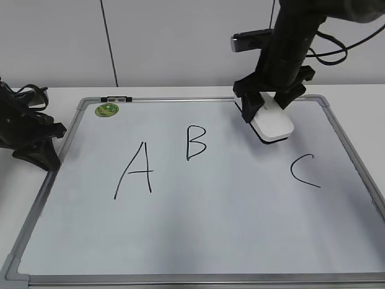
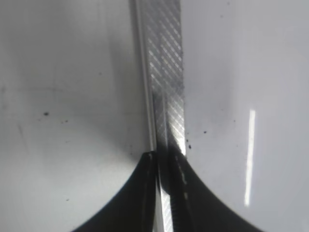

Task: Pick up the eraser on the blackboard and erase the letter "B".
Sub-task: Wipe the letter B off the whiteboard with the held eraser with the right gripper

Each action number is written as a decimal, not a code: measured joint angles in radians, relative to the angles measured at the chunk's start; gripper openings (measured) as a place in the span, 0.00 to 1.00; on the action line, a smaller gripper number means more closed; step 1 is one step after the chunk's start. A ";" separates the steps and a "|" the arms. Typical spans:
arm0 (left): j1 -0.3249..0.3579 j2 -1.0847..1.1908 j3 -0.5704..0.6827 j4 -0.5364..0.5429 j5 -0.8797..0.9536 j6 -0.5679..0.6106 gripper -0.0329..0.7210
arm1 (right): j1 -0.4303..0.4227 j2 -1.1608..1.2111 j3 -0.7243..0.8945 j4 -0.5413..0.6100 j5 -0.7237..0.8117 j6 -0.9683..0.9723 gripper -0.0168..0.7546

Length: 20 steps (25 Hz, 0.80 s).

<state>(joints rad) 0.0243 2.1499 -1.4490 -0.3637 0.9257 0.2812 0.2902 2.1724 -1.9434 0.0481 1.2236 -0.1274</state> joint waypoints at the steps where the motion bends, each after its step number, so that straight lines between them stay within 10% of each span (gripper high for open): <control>1: 0.000 0.000 0.000 0.000 0.000 0.000 0.09 | 0.001 0.018 -0.020 0.000 0.000 0.000 0.72; 20: 0.000 0.000 0.000 0.000 0.000 0.000 0.09 | 0.119 0.290 -0.345 0.009 0.008 0.000 0.72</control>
<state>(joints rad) 0.0243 2.1499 -1.4490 -0.3637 0.9257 0.2812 0.4087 2.4625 -2.2884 0.0571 1.2316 -0.1274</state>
